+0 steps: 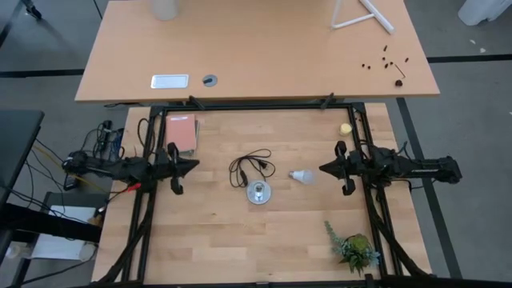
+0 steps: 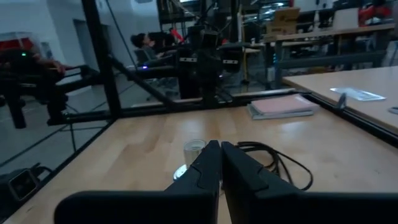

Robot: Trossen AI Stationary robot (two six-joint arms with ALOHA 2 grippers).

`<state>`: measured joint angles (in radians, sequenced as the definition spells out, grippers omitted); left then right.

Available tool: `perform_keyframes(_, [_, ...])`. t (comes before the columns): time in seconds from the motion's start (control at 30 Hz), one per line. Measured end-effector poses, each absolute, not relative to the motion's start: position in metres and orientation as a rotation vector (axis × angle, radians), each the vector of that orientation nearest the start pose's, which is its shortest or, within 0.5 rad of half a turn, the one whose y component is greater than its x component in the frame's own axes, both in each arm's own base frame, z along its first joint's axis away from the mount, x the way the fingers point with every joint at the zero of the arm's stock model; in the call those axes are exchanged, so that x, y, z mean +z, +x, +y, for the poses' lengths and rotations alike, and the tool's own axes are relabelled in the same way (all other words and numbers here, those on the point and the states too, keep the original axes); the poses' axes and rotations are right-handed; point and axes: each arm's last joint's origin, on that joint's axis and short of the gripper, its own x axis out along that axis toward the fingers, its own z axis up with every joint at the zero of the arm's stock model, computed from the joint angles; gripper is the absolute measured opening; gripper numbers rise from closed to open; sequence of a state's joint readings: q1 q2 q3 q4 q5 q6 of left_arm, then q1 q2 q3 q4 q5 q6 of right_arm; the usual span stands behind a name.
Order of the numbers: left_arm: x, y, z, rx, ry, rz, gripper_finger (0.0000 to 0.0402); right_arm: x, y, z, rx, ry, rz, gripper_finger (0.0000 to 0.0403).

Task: Screw lightbulb
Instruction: Return to Home Position

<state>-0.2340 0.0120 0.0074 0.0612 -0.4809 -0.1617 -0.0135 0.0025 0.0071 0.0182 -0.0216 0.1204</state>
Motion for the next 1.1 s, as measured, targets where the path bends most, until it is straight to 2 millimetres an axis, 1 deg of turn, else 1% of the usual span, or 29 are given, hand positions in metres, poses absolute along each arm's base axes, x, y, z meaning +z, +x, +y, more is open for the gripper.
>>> perform_keyframes(0.47, [0.171,0.095,0.010,0.435,-0.174,-0.090,0.0008,0.167,0.097,-0.010,-0.084,0.119,-0.027,0.0024])
perform_keyframes(0.87, [0.171,0.093,0.022,0.563,-0.168,-0.102,0.0008,0.167,0.097,-0.010,-0.088,0.119,-0.026,0.0025])
perform_keyframes(1.1, [0.171,0.092,0.024,0.588,-0.167,-0.104,0.0008,0.167,0.097,-0.010,-0.086,0.119,-0.028,0.0023])
